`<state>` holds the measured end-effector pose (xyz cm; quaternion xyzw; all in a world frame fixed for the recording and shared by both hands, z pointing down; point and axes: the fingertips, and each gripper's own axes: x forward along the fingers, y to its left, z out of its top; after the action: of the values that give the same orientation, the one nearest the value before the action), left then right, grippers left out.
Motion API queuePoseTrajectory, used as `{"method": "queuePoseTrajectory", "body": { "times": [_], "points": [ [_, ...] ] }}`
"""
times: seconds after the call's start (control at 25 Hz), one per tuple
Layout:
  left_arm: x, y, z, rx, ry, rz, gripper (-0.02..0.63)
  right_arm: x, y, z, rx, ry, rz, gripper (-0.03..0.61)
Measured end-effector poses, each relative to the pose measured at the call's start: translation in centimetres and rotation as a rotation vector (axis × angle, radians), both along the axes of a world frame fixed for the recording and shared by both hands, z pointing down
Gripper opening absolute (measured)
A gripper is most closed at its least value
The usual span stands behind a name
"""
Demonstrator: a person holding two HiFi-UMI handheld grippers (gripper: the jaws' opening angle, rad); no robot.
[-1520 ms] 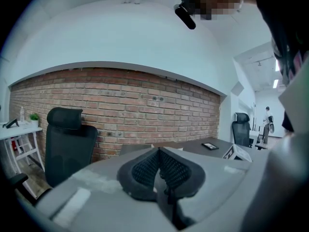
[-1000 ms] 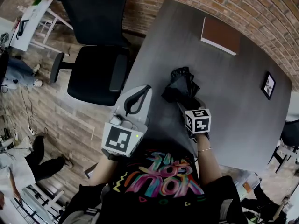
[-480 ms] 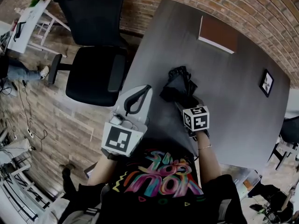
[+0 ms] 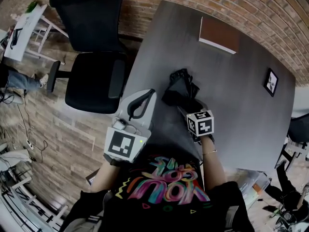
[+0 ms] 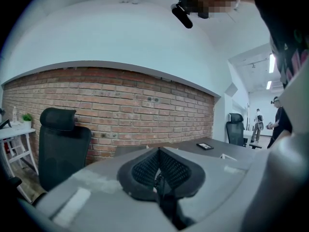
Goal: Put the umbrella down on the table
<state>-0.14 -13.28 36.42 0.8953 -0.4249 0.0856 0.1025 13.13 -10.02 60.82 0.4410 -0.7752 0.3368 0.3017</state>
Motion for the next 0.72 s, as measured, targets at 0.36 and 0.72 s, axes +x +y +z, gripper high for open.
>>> {"method": "queuePoseTrajectory", "body": {
  "times": [0.36, 0.72],
  "points": [
    [0.5, 0.3, -0.1, 0.003, 0.016, 0.033, 0.0, 1.2, 1.1, -3.3, 0.077, -0.023, 0.053, 0.282],
    [1.9, 0.4, -0.3, 0.005, 0.022, 0.083, 0.0, 2.3, 0.1, -12.6, 0.312, -0.048, 0.051, 0.265]
  ]
}}
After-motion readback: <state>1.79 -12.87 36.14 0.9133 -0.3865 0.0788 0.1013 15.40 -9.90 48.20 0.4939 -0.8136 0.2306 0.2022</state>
